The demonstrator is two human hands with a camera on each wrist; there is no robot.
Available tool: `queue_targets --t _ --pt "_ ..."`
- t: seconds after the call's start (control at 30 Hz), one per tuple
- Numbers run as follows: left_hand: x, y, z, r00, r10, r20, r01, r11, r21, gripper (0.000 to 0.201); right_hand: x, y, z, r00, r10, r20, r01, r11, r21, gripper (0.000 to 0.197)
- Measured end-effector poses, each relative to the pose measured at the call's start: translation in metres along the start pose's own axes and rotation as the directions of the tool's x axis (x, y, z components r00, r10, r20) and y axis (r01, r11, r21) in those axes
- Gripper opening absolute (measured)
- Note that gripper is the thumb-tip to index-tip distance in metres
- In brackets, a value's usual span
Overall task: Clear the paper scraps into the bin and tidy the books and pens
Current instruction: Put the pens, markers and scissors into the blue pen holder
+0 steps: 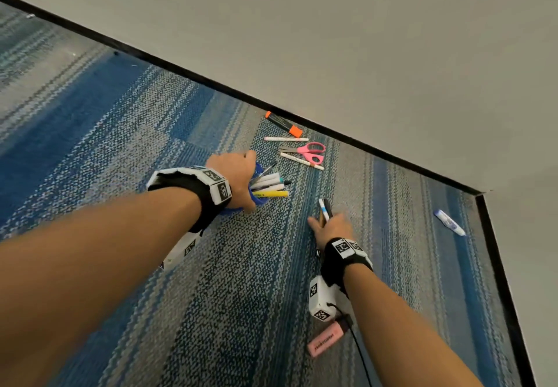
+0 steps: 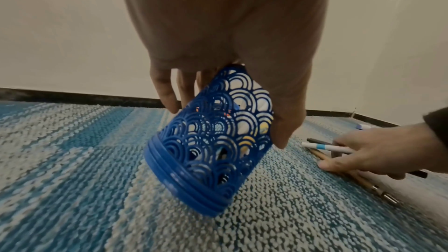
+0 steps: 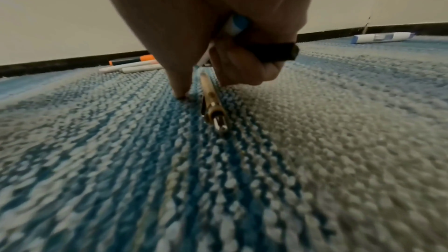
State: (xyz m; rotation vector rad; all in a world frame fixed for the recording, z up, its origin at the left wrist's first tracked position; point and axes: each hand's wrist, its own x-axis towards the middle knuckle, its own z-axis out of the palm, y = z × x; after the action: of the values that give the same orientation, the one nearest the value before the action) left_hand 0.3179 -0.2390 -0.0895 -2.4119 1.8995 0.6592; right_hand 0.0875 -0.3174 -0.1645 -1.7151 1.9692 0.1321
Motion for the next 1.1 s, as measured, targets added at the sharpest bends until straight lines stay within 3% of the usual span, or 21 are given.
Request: queue_targets --t 0.07,0.13,0.27,0.33,0.4,0.43,0.5,0.6,0.7,0.77,0.83,0.9,0.97,1.03,1.1 --pt "0.007 -0.004 0.005 0.999 -0.031 -0.044 0.028 0.997 -0.072 0.076 0.006 -0.005 -0.002 0.998 -0.017 0.064 0.023 0.996 -0.086 0.047" --pt "0.016 -0.014 0.01 0.994 -0.086 -0.066 0.067 0.966 -0.249 0.08 0.015 -0.014 -0.004 0.993 -0.098 0.063 0.106 0.987 -0.123 0.038" --pt "0.028 -0.033 0.019 0.974 -0.21 -0.08 0.122 0.792 -0.598 0.068 0.036 -0.047 -0.014 0.98 -0.197 -0.006 0.196 0.972 0.128 0.019" --pt "0.032 -0.035 0.022 0.975 -0.21 -0.076 0.104 0.728 -0.677 0.066 0.056 -0.066 -0.018 0.994 -0.107 -0.033 0.112 0.954 0.276 0.033" --pt "0.034 -0.036 0.025 0.972 -0.22 -0.079 0.093 0.672 -0.735 0.065 0.07 -0.082 -0.024 1.0 0.017 0.02 -0.023 0.923 0.384 0.056" --pt "0.036 -0.038 0.027 0.967 -0.24 -0.082 0.096 0.646 -0.757 0.064 0.078 -0.087 -0.024 0.996 0.067 0.061 -0.086 0.909 0.408 0.063" --pt "0.039 -0.042 0.03 0.953 -0.291 -0.088 0.116 0.617 -0.778 0.066 0.081 -0.094 -0.024 0.985 0.054 0.163 -0.105 0.939 0.326 0.058" --pt "0.042 -0.043 0.033 0.945 -0.312 -0.094 0.125 0.615 -0.779 0.066 0.094 -0.1 -0.02 0.983 0.053 0.174 -0.1 0.956 0.277 0.066" --pt "0.047 -0.042 0.036 0.94 -0.331 -0.08 0.153 0.622 -0.768 0.066 0.095 -0.105 -0.024 0.988 0.027 0.153 -0.047 0.991 0.128 0.036" --pt "0.05 -0.04 0.034 0.936 -0.343 -0.082 0.158 0.617 -0.771 0.063 0.096 -0.103 -0.025 0.979 -0.042 0.199 0.04 0.999 0.014 0.033" --pt "0.051 -0.039 0.033 0.932 -0.355 -0.076 0.17 0.613 -0.772 0.059 0.098 -0.099 -0.029 0.99 -0.02 0.136 0.012 0.998 0.06 0.033" --pt "0.05 -0.037 0.035 0.923 -0.373 -0.092 0.175 0.621 -0.764 0.059 0.1 -0.103 -0.032 0.997 0.063 -0.048 -0.055 0.987 0.151 0.043" --pt "0.049 -0.035 0.037 0.908 -0.396 -0.137 0.171 0.648 -0.742 0.061 0.1 -0.117 -0.033 0.98 0.006 -0.198 0.022 0.99 0.139 0.044" --pt "0.049 -0.033 0.041 0.888 -0.424 -0.177 0.167 0.657 -0.735 0.061 0.098 -0.131 -0.034 0.974 -0.077 -0.214 0.114 0.98 0.165 0.036" --pt "0.05 -0.033 0.045 0.865 -0.456 -0.21 0.159 0.645 -0.747 0.061 0.103 -0.147 -0.029 0.98 -0.132 -0.15 0.163 0.963 0.217 0.036"
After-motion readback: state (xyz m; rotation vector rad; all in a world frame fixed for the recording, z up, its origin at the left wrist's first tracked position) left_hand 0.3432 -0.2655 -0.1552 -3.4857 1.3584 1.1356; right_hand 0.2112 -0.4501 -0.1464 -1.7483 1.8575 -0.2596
